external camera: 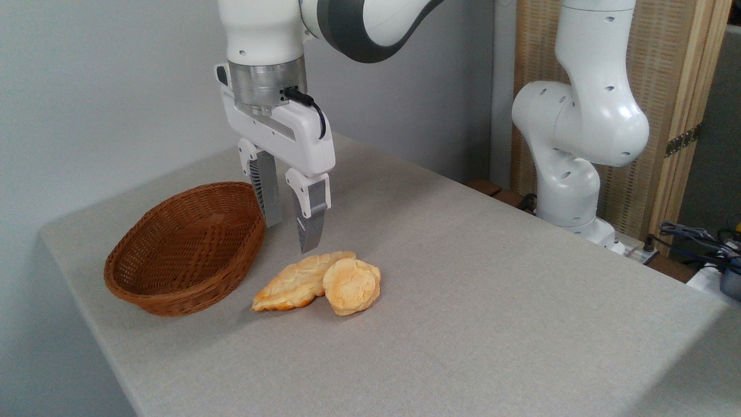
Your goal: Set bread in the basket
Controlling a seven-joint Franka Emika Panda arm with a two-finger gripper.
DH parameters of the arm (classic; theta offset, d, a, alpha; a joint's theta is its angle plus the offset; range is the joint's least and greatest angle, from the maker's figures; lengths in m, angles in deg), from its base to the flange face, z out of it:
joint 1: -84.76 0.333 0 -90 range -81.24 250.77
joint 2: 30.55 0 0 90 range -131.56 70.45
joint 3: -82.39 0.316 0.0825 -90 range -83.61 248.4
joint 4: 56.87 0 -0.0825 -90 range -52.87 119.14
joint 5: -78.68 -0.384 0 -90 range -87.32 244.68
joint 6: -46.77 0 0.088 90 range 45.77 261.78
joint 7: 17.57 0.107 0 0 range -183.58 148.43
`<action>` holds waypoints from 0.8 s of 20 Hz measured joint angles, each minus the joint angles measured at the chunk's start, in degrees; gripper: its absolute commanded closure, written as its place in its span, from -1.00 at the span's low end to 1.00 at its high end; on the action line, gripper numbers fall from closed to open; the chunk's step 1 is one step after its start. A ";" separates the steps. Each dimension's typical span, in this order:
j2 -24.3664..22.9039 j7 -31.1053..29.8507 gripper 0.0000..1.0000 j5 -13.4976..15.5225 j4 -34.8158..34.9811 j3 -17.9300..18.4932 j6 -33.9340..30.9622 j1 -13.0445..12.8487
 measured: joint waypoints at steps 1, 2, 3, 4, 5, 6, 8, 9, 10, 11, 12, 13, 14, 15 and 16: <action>0.21 0.00 -1.00 0.02 0.00 -0.10 -0.58 0.00; 0.22 0.00 -1.00 0.02 0.00 -0.10 -0.58 0.00; 0.23 0.00 -1.00 0.02 0.00 -0.10 -0.58 0.00; 0.23 0.00 -1.00 0.02 0.00 -0.10 -0.58 0.00; 0.23 0.00 -1.00 0.02 0.00 -0.09 -0.58 0.00; 0.23 0.00 -1.00 0.02 0.00 -0.09 -0.58 0.00; 0.23 0.00 -1.00 0.02 0.00 -0.08 -0.58 0.00; 0.23 0.00 -1.00 0.02 0.00 -0.06 -0.58 0.00; 0.23 0.00 -1.00 0.02 0.00 -0.05 -0.58 0.01; 0.23 0.00 -1.00 0.02 0.00 -0.04 -0.58 0.01; 0.23 0.00 -1.00 0.02 0.00 -0.04 -0.58 0.01; 0.25 0.00 -1.00 0.07 0.00 -0.04 -0.58 0.01; 0.26 0.00 -1.00 0.11 0.01 -0.04 -0.59 0.01; 0.29 0.00 -1.00 0.22 0.05 -0.02 -0.61 0.01; 0.33 0.00 -1.00 0.28 0.14 0.02 -0.64 0.01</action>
